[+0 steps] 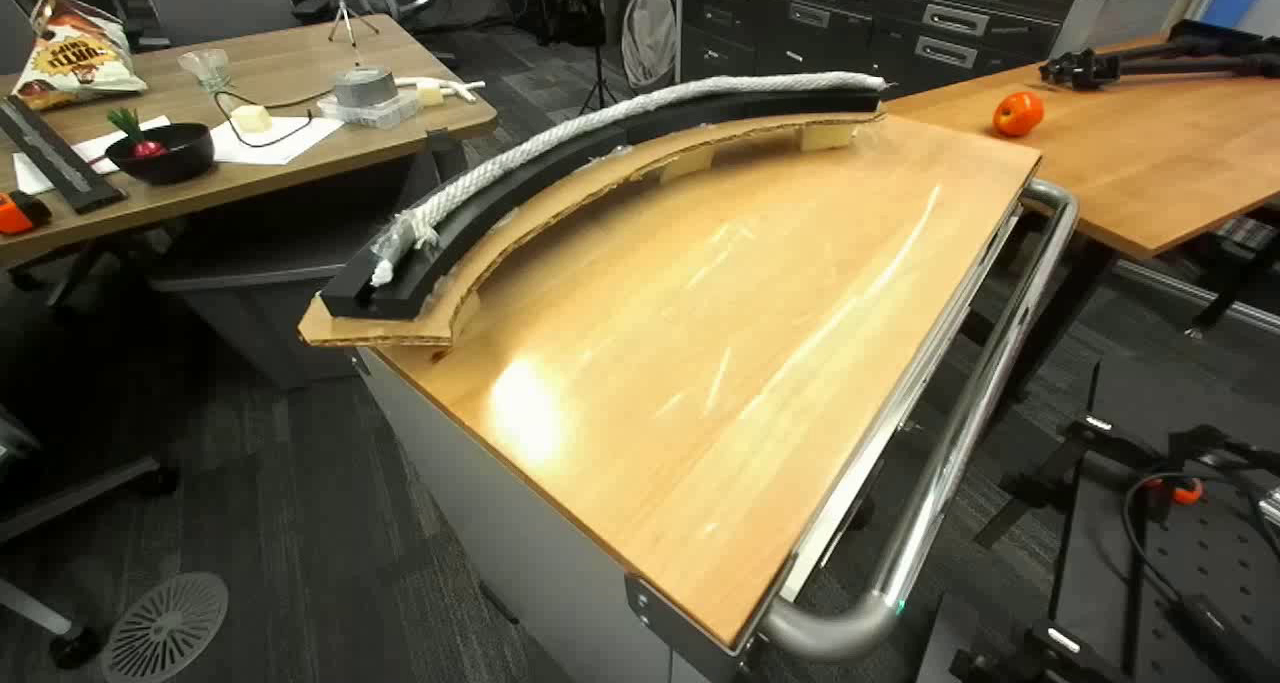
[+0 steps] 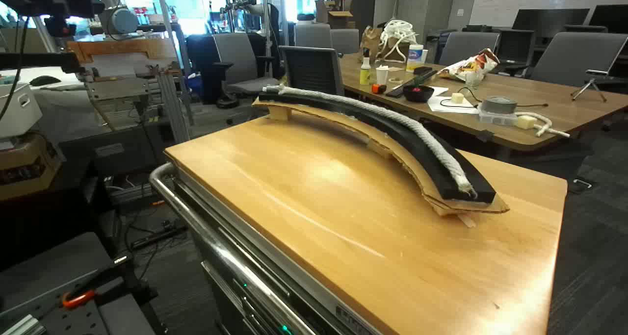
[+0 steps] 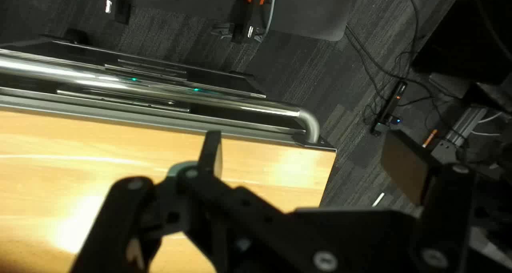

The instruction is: Remove the rope from the black object and put it on the table

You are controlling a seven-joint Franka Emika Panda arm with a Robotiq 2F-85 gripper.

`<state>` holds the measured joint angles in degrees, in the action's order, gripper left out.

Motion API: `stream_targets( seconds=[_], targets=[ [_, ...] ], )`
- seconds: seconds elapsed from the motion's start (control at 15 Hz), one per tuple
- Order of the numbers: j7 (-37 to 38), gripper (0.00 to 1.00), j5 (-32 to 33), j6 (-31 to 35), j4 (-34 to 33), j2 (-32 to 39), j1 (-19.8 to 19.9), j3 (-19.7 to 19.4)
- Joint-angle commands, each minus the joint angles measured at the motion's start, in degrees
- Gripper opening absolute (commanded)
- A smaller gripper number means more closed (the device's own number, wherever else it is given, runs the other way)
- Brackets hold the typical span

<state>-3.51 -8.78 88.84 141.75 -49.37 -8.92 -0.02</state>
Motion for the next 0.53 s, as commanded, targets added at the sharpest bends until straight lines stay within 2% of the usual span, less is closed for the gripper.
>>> stream_targets(
  seconds=[0.0, 0.47],
  targets=[
    [-0.8, 1.0, -0.6, -0.2, -0.4, 0.1, 1.3, 0.8],
    [-0.8, 1.0, -0.6, -0.2, -0.9, -0.2, 1.3, 0.8]
  ],
)
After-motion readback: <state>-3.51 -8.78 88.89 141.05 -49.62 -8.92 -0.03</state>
